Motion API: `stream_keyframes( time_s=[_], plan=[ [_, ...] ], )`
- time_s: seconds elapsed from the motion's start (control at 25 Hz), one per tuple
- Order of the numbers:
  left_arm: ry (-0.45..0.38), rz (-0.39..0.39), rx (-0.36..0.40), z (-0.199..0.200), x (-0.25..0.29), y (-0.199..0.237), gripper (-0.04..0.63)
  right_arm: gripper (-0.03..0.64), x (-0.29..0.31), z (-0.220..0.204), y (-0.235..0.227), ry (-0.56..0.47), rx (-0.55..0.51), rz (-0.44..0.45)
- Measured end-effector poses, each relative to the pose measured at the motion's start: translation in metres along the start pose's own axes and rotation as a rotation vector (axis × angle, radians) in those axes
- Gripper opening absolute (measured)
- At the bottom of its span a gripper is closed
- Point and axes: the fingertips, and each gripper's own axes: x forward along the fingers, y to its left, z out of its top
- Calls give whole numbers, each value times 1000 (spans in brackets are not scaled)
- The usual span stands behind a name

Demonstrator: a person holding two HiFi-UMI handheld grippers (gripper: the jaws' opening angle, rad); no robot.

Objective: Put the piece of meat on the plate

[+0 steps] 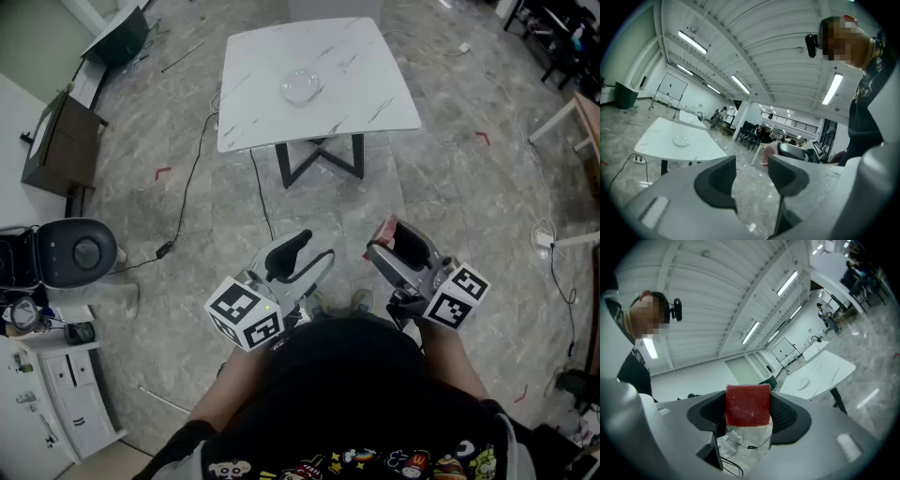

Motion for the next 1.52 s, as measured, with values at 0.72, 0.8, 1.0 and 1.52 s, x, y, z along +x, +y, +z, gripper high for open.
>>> stream_keyframes(
  time_s=[0.72,0.8,1.0,1.52],
  plan=[
    [86,58,-40,-36,31,-40,328,311,-51,-3,-17,119,-154,-48],
    [85,69,-33,-41,42,-46,328,311,-61,-3,-28,136,-164,-43],
    [94,96,-60,-65,61,-58,328,311,-78,-6,-51,156,-158,-34],
    [97,84,-44,-50,83,-23,328,311,-49,7,-78,172,-185,-64]
  ],
)
